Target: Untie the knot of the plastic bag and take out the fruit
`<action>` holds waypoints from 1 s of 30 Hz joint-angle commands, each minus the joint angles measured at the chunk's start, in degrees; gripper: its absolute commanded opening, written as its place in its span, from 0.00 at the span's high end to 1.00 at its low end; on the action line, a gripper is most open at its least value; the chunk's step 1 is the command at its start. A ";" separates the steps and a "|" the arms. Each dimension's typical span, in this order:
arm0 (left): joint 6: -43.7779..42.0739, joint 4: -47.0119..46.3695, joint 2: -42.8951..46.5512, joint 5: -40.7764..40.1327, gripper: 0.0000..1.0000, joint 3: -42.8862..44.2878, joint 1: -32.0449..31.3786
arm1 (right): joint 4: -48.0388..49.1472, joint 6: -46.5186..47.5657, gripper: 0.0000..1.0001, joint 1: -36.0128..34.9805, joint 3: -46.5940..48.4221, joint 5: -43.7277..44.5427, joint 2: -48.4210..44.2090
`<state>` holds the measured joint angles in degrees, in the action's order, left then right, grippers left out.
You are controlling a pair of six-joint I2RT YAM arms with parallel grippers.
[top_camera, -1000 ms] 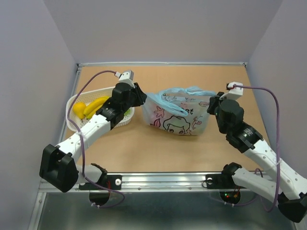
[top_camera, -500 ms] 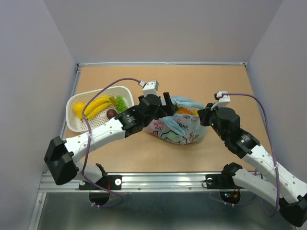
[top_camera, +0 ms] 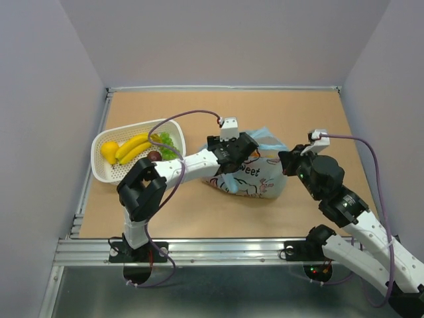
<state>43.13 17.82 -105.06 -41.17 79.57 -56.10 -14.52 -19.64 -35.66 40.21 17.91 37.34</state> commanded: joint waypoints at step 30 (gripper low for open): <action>-30.13 -0.60 17.16 24.90 1.00 -1.53 17.51 | -19.66 10.05 0.13 -0.02 34.12 -11.30 15.80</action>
<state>14.98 17.82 -92.55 -18.24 77.71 -38.87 -29.98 -14.87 -35.70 63.92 15.64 49.01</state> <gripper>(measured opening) 0.029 0.867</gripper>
